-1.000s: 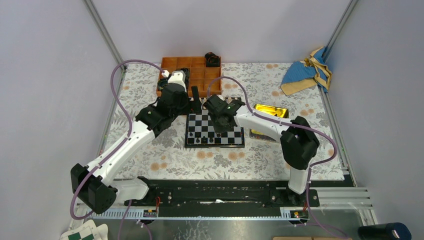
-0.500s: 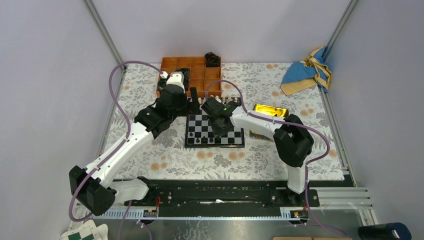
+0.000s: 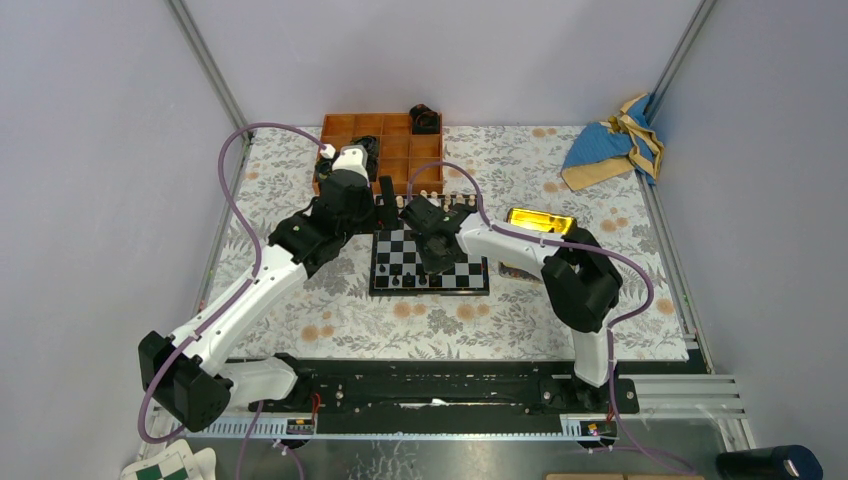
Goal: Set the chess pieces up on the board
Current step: Place the chess piece on the chessboard.
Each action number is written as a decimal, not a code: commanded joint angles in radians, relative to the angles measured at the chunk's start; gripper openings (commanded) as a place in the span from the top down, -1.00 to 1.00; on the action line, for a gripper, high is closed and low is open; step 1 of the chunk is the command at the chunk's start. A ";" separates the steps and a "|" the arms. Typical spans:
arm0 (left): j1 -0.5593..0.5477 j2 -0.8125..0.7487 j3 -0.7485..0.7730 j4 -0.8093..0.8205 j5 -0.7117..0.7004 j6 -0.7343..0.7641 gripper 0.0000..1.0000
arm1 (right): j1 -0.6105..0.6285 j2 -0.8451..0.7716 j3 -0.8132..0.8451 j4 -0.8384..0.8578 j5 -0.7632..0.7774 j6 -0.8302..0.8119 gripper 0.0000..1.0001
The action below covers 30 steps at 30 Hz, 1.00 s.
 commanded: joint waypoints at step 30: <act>0.019 0.007 0.000 0.012 0.004 0.013 -0.98 | 0.025 -0.020 -0.001 -0.023 0.062 -0.015 0.82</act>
